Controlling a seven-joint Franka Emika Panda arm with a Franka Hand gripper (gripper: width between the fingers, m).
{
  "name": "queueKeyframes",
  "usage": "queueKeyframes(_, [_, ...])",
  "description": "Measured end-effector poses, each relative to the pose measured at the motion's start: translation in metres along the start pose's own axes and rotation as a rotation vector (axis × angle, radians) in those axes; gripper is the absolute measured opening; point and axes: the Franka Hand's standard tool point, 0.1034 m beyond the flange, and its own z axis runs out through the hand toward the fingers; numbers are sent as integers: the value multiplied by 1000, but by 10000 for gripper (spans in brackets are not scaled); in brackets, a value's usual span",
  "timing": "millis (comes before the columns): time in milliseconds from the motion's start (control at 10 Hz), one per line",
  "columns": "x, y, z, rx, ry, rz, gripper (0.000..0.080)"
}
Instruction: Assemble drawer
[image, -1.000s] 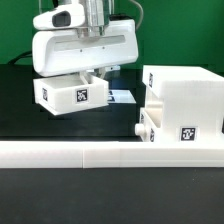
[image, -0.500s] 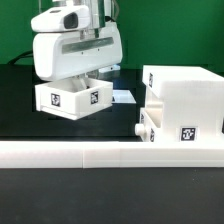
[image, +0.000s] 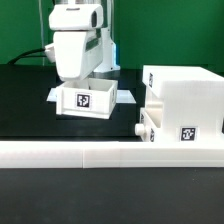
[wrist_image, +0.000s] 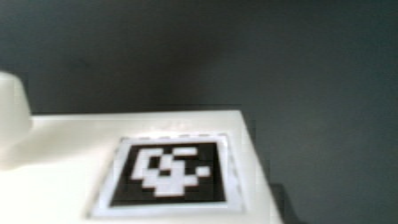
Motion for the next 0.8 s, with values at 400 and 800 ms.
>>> queueKeyframes(400, [15,19,-7,14,-7,-92,41])
queueKeyframes(800, [34,39,-8,26,-1,-99,41])
